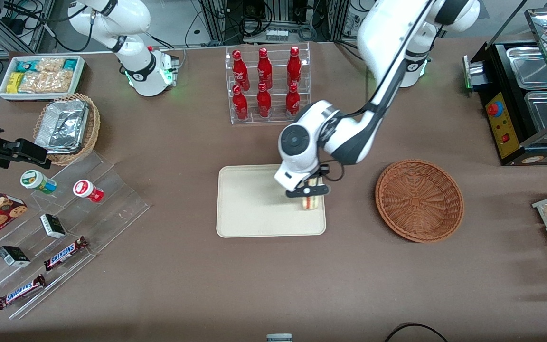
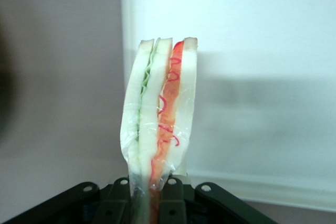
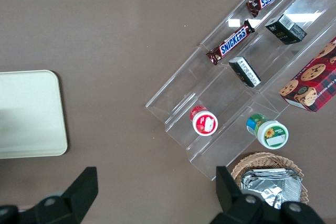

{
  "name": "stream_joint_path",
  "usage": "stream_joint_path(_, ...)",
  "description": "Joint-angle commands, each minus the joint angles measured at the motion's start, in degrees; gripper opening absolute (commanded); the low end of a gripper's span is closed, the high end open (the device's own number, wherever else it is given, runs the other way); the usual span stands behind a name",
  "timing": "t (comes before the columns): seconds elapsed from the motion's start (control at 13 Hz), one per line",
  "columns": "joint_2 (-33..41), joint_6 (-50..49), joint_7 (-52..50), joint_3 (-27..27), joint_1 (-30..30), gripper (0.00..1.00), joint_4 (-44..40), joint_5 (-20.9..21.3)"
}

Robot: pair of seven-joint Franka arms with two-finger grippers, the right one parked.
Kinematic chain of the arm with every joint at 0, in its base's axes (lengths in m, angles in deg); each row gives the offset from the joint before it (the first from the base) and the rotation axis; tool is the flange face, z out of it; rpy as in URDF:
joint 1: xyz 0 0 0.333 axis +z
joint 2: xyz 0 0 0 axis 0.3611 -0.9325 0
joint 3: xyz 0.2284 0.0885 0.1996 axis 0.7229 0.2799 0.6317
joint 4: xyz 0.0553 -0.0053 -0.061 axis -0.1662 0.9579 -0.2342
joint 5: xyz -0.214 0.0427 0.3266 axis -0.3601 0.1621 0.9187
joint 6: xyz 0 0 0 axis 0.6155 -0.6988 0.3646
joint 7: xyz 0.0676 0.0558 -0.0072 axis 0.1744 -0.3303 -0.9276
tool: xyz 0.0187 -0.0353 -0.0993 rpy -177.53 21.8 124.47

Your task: Place sandwich from basket to tray

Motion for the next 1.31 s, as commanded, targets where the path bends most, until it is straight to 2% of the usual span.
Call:
stream_joint_path(0.0,-3.5,1.4,5.3,-0.5,0.1,0.00,-4.1,-1.1)
stream_joint_path(0.15,-5.4,1.5,6.9,-0.5,0.0,0.00,-6.1,-3.4)
stream_joint_path(0.62,-8.3,3.3,6.1,-1.0,-0.4,0.00,-8.2,-3.4)
stream_joint_path(0.69,-8.4,3.4,6.5,-0.9,-0.4,0.44,-8.2,-3.3)
stream_joint_path(0.77,-8.5,3.6,6.3,-0.9,-0.3,0.99,-8.2,-3.2)
stream_joint_path(1.23,-4.6,2.7,5.2,-0.3,0.0,1.00,-9.1,-0.3)
